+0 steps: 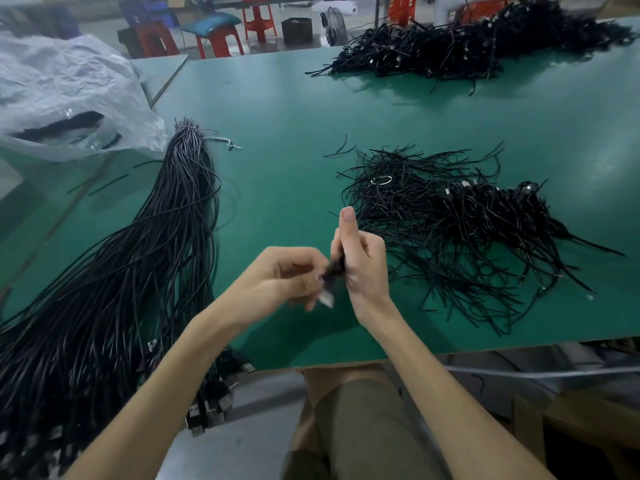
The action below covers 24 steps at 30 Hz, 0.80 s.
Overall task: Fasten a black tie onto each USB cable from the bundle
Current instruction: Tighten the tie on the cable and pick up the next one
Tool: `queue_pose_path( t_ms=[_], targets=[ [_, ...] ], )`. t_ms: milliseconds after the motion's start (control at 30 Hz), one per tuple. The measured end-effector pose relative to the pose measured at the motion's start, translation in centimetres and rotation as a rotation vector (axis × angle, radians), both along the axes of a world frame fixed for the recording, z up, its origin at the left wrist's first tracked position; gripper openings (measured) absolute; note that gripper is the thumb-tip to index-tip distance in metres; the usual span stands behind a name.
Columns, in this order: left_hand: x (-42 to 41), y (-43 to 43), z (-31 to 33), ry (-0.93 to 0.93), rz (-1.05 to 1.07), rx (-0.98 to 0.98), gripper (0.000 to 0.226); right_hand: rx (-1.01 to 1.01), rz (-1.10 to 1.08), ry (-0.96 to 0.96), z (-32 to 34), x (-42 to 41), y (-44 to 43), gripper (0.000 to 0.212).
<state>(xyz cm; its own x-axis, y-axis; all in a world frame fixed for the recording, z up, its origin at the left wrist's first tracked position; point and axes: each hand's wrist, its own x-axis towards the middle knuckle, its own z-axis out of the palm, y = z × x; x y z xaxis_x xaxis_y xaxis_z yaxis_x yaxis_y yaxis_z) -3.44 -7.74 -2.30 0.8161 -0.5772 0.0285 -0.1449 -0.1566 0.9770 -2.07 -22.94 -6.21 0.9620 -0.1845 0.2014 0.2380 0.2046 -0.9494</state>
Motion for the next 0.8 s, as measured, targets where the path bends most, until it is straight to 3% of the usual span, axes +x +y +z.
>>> queue_pose_path(
  t_ms=[67, 200, 467, 667, 800],
  targets=[
    [-0.5, -0.4, 0.1, 0.071, -0.099, 0.005, 0.015, 0.014, -0.047, -0.013, -0.1, -0.1, 0.0, 0.074],
    [-0.5, -0.7, 0.4, 0.023, -0.159, 0.079, 0.017, -0.036, -0.118, 0.002, 0.1, -0.4, 0.0, 0.068],
    [0.4, 1.7, 1.7, -0.353, 0.156, 0.135, 0.016, -0.215, -0.373, -0.057, 0.0, -0.6, 0.0, 0.036],
    [0.1, 1.5, 2.7, -0.836, 0.363, 0.282, 0.010, -0.113, -0.069, -0.023, 0.4, -0.6, 0.3, 0.042],
    [0.2, 1.2, 1.6, -0.944, 0.402, 0.532, 0.009, -0.146, 0.057, 0.000, 0.4, -0.7, 0.2, 0.053]
  ],
)
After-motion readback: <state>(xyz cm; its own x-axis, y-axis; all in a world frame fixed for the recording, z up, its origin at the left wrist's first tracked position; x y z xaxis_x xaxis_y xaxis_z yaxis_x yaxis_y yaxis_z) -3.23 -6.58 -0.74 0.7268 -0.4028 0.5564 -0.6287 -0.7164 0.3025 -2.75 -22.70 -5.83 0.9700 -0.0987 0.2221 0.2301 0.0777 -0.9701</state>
